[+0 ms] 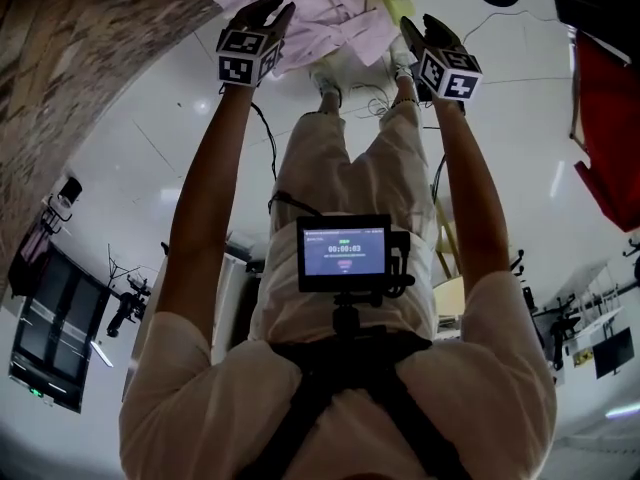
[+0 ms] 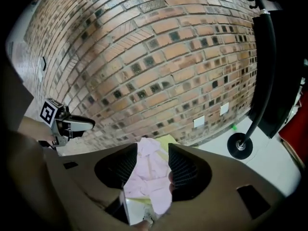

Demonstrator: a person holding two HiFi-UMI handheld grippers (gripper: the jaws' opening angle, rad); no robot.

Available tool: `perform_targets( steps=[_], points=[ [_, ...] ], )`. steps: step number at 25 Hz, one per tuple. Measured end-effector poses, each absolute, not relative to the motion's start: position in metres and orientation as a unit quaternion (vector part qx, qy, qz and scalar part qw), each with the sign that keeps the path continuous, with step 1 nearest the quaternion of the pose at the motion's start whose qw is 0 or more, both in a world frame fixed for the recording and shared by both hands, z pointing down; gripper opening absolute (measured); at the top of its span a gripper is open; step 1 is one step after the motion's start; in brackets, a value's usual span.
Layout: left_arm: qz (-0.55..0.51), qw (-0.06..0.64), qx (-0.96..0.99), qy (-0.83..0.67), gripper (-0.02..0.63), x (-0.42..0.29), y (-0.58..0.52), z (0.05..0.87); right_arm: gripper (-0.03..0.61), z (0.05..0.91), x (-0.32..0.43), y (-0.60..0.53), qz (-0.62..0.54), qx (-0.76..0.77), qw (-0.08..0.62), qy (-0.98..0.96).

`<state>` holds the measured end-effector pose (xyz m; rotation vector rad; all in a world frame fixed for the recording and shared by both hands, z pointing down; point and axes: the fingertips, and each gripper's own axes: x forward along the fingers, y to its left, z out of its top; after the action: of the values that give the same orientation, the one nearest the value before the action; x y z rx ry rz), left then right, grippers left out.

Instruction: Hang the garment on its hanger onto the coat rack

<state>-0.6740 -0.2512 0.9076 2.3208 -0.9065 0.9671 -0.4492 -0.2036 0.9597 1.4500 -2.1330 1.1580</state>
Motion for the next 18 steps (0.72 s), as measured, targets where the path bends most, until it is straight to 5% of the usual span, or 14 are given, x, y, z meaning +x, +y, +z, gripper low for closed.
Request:
perform_targets(
  steps=[18],
  points=[
    [0.395, 0.31, 0.799, -0.331, 0.083, -0.68, -0.255, 1.021, 0.181, 1.095, -0.474, -0.195, 0.452, 0.433, 0.296, -0.721]
  ],
)
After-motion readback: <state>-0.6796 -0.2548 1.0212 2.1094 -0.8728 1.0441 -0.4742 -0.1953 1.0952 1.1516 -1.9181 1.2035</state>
